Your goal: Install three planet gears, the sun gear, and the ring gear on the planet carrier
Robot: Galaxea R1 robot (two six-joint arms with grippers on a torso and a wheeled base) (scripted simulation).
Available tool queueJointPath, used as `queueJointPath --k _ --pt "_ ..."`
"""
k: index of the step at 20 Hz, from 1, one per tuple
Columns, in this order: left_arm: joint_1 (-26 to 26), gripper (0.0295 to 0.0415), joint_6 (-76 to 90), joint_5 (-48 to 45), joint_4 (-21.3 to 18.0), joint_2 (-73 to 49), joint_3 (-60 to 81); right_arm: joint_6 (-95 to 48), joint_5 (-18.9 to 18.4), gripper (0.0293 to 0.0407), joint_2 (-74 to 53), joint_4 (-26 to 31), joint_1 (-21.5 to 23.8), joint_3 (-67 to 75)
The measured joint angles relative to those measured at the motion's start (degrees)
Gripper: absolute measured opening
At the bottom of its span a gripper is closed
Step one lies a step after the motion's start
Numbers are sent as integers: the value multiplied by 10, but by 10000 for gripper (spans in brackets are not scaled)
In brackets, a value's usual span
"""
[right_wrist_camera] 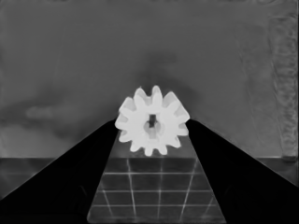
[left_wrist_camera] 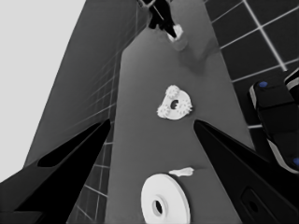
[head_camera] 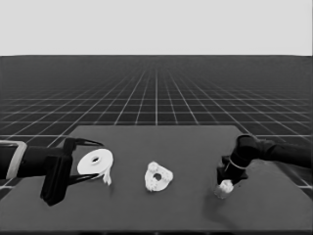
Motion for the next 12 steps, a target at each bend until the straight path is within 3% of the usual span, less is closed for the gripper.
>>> queueJointPath --k 3,8,9,10,12 --pt "0 385 0 0 0 0 0 3 -19 310 -6 36 42 12" --pt "0 385 0 0 0 0 0 3 -24 310 -7 44 52 13" --pt "0 385 0 0 0 0 0 179 -59 310 104 36 60 -6" --pt "0 385 0 0 0 0 0 248 -72 309 272 41 65 -63" --pt "0 385 0 0 0 0 0 222 -65 309 433 48 68 -214"
